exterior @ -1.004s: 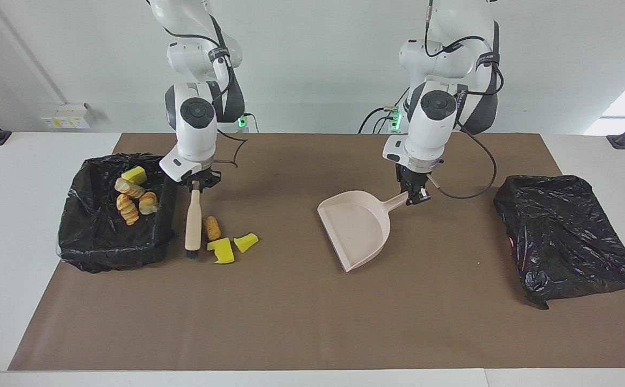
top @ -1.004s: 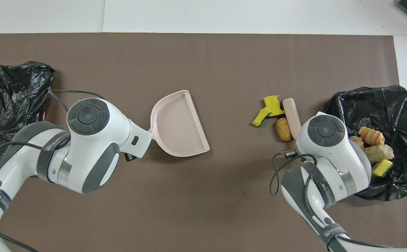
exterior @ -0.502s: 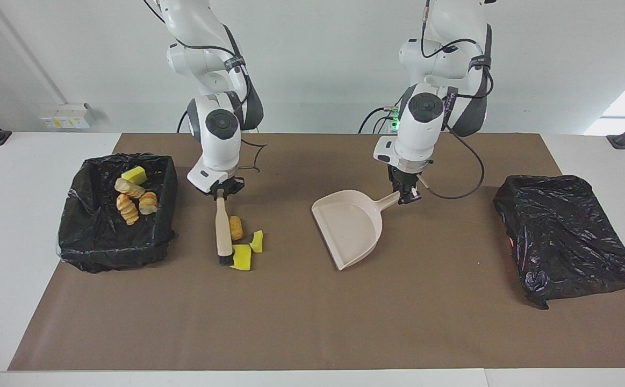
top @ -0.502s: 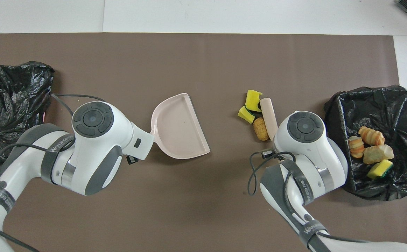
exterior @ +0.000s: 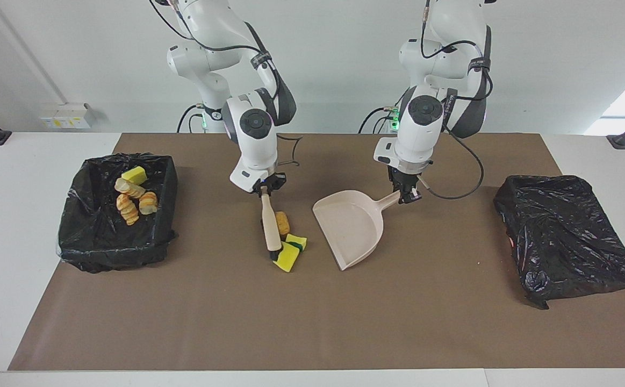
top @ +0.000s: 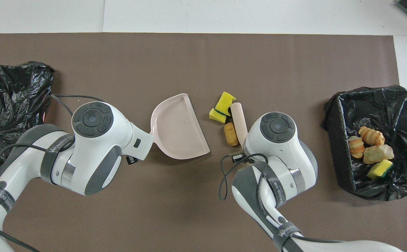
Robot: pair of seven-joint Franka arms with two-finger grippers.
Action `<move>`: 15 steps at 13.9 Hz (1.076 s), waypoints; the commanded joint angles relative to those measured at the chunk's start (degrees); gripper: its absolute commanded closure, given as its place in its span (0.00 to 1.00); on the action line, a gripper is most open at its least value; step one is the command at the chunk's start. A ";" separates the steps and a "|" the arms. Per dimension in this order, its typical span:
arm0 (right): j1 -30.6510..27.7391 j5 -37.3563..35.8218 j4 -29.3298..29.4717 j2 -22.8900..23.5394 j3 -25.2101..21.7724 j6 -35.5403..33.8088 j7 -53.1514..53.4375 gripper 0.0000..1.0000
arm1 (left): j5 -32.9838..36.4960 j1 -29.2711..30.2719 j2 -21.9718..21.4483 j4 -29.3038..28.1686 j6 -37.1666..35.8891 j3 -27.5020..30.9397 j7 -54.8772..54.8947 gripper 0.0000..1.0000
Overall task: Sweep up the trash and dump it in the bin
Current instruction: 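Sweep the sponge and bread pieces into the dustpan with the right gripper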
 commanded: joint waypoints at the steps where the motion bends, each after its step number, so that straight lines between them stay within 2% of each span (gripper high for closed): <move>1: 2.78 4.31 3.79 2.37 0.40 -0.74 0.61 1.00 | -0.57 -1.10 -1.81 -1.75 0.66 0.75 -1.12 1.00; 4: 5.25 13.09 6.52 3.69 0.40 -0.39 1.05 1.00 | -0.57 -1.10 -1.81 -1.75 0.67 0.74 -1.65 1.00; 8: 7.19 23.20 7.13 3.96 0.49 2.34 1.40 1.00 | -0.57 -1.10 -1.81 -1.75 0.58 0.75 -1.65 1.00; 11: 6.23 24.02 7.75 2.13 0.22 -0.81 2.36 1.00 | -0.57 -0.93 -1.72 -1.66 0.66 0.75 -2.09 1.00; 15: 1.67 20.08 8.10 -2.62 -0.66 -9.59 4.91 1.00 | -0.84 -0.40 -1.64 -1.31 1.10 0.83 -2.44 1.00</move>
